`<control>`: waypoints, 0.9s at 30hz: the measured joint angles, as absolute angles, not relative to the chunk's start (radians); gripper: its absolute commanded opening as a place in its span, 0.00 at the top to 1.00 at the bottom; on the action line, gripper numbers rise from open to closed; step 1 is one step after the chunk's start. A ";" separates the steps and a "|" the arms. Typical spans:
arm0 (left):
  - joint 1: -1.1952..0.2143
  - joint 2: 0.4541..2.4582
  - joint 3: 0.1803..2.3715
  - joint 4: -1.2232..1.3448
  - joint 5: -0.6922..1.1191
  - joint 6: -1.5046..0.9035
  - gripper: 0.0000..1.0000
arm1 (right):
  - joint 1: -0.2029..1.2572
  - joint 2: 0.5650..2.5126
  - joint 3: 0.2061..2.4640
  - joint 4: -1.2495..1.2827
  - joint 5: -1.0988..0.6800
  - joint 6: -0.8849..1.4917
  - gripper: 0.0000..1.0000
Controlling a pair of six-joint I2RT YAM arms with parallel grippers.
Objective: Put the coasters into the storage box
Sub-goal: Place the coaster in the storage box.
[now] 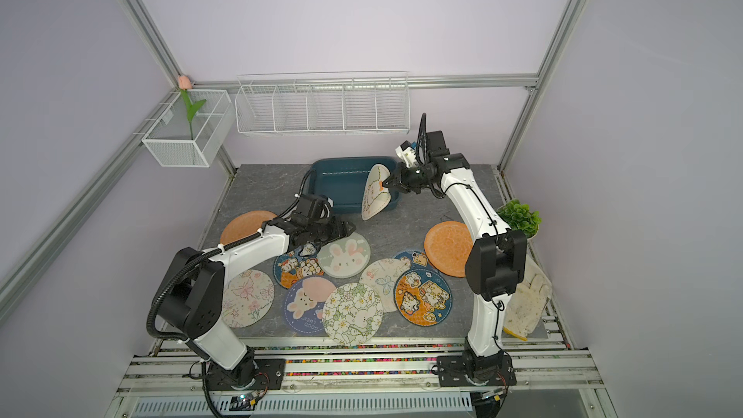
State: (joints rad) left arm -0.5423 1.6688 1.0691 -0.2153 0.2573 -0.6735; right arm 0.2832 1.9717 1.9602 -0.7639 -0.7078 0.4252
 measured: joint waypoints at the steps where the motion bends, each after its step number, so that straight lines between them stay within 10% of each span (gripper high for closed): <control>1: -0.537 1.658 1.056 -0.215 0.254 -0.674 0.22 | 0.289 1.998 1.987 -0.746 -0.709 0.439 0.93; 27: -0.432 1.548 0.964 -0.249 0.206 -0.676 0.21 | 0.363 2.526 2.356 -0.439 -0.598 0.717 0.93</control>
State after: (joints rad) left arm -0.4316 1.5482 0.9638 -0.2489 0.2058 -0.6762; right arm 0.3626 2.5263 2.3562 -0.4393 -0.5983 0.7170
